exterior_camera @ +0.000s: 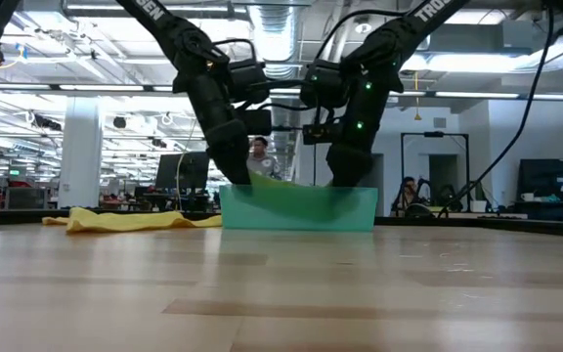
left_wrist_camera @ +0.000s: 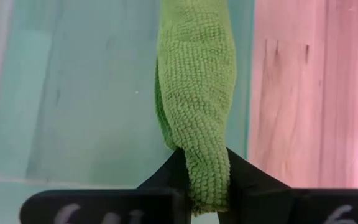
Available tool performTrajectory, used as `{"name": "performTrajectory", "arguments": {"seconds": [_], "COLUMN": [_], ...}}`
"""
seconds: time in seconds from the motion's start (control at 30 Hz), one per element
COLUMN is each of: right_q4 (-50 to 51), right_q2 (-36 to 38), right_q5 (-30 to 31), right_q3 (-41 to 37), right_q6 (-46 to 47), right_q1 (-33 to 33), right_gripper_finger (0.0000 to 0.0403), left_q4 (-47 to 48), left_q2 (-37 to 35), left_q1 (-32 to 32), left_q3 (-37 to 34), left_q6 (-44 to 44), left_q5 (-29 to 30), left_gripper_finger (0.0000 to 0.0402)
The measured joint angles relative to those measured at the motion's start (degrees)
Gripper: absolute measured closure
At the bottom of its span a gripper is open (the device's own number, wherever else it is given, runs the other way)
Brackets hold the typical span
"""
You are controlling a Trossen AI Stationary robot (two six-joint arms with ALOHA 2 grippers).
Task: Roll microfiber towels into tight, uniform cylinder then place into a basket
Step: Put the rolled green microfiber towel into the green bin
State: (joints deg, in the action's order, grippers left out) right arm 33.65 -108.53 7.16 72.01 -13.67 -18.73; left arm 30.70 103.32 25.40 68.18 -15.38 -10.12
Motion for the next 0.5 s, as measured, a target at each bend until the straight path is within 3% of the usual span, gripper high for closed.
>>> {"name": "performTrajectory", "arguments": {"seconds": [0.3,0.5], "right_q4": [2.1,2.89], "right_q2": [-0.11,-0.13], "right_q5": [1.22,0.82], "right_q3": [-0.26,-0.26], "right_q6": [0.15,0.14], "right_q1": [0.51,0.6], "right_gripper_finger": [0.0373,0.0369], "left_q4": [1.56,3.05], "left_q2": [0.01,-0.01], "left_q1": [-0.49,-0.1], "left_q3": [-0.2,0.61], "left_q6": [-0.52,-1.25], "left_q5": [3.54,9.0], "left_gripper_finger": [0.0304,0.0273]}}
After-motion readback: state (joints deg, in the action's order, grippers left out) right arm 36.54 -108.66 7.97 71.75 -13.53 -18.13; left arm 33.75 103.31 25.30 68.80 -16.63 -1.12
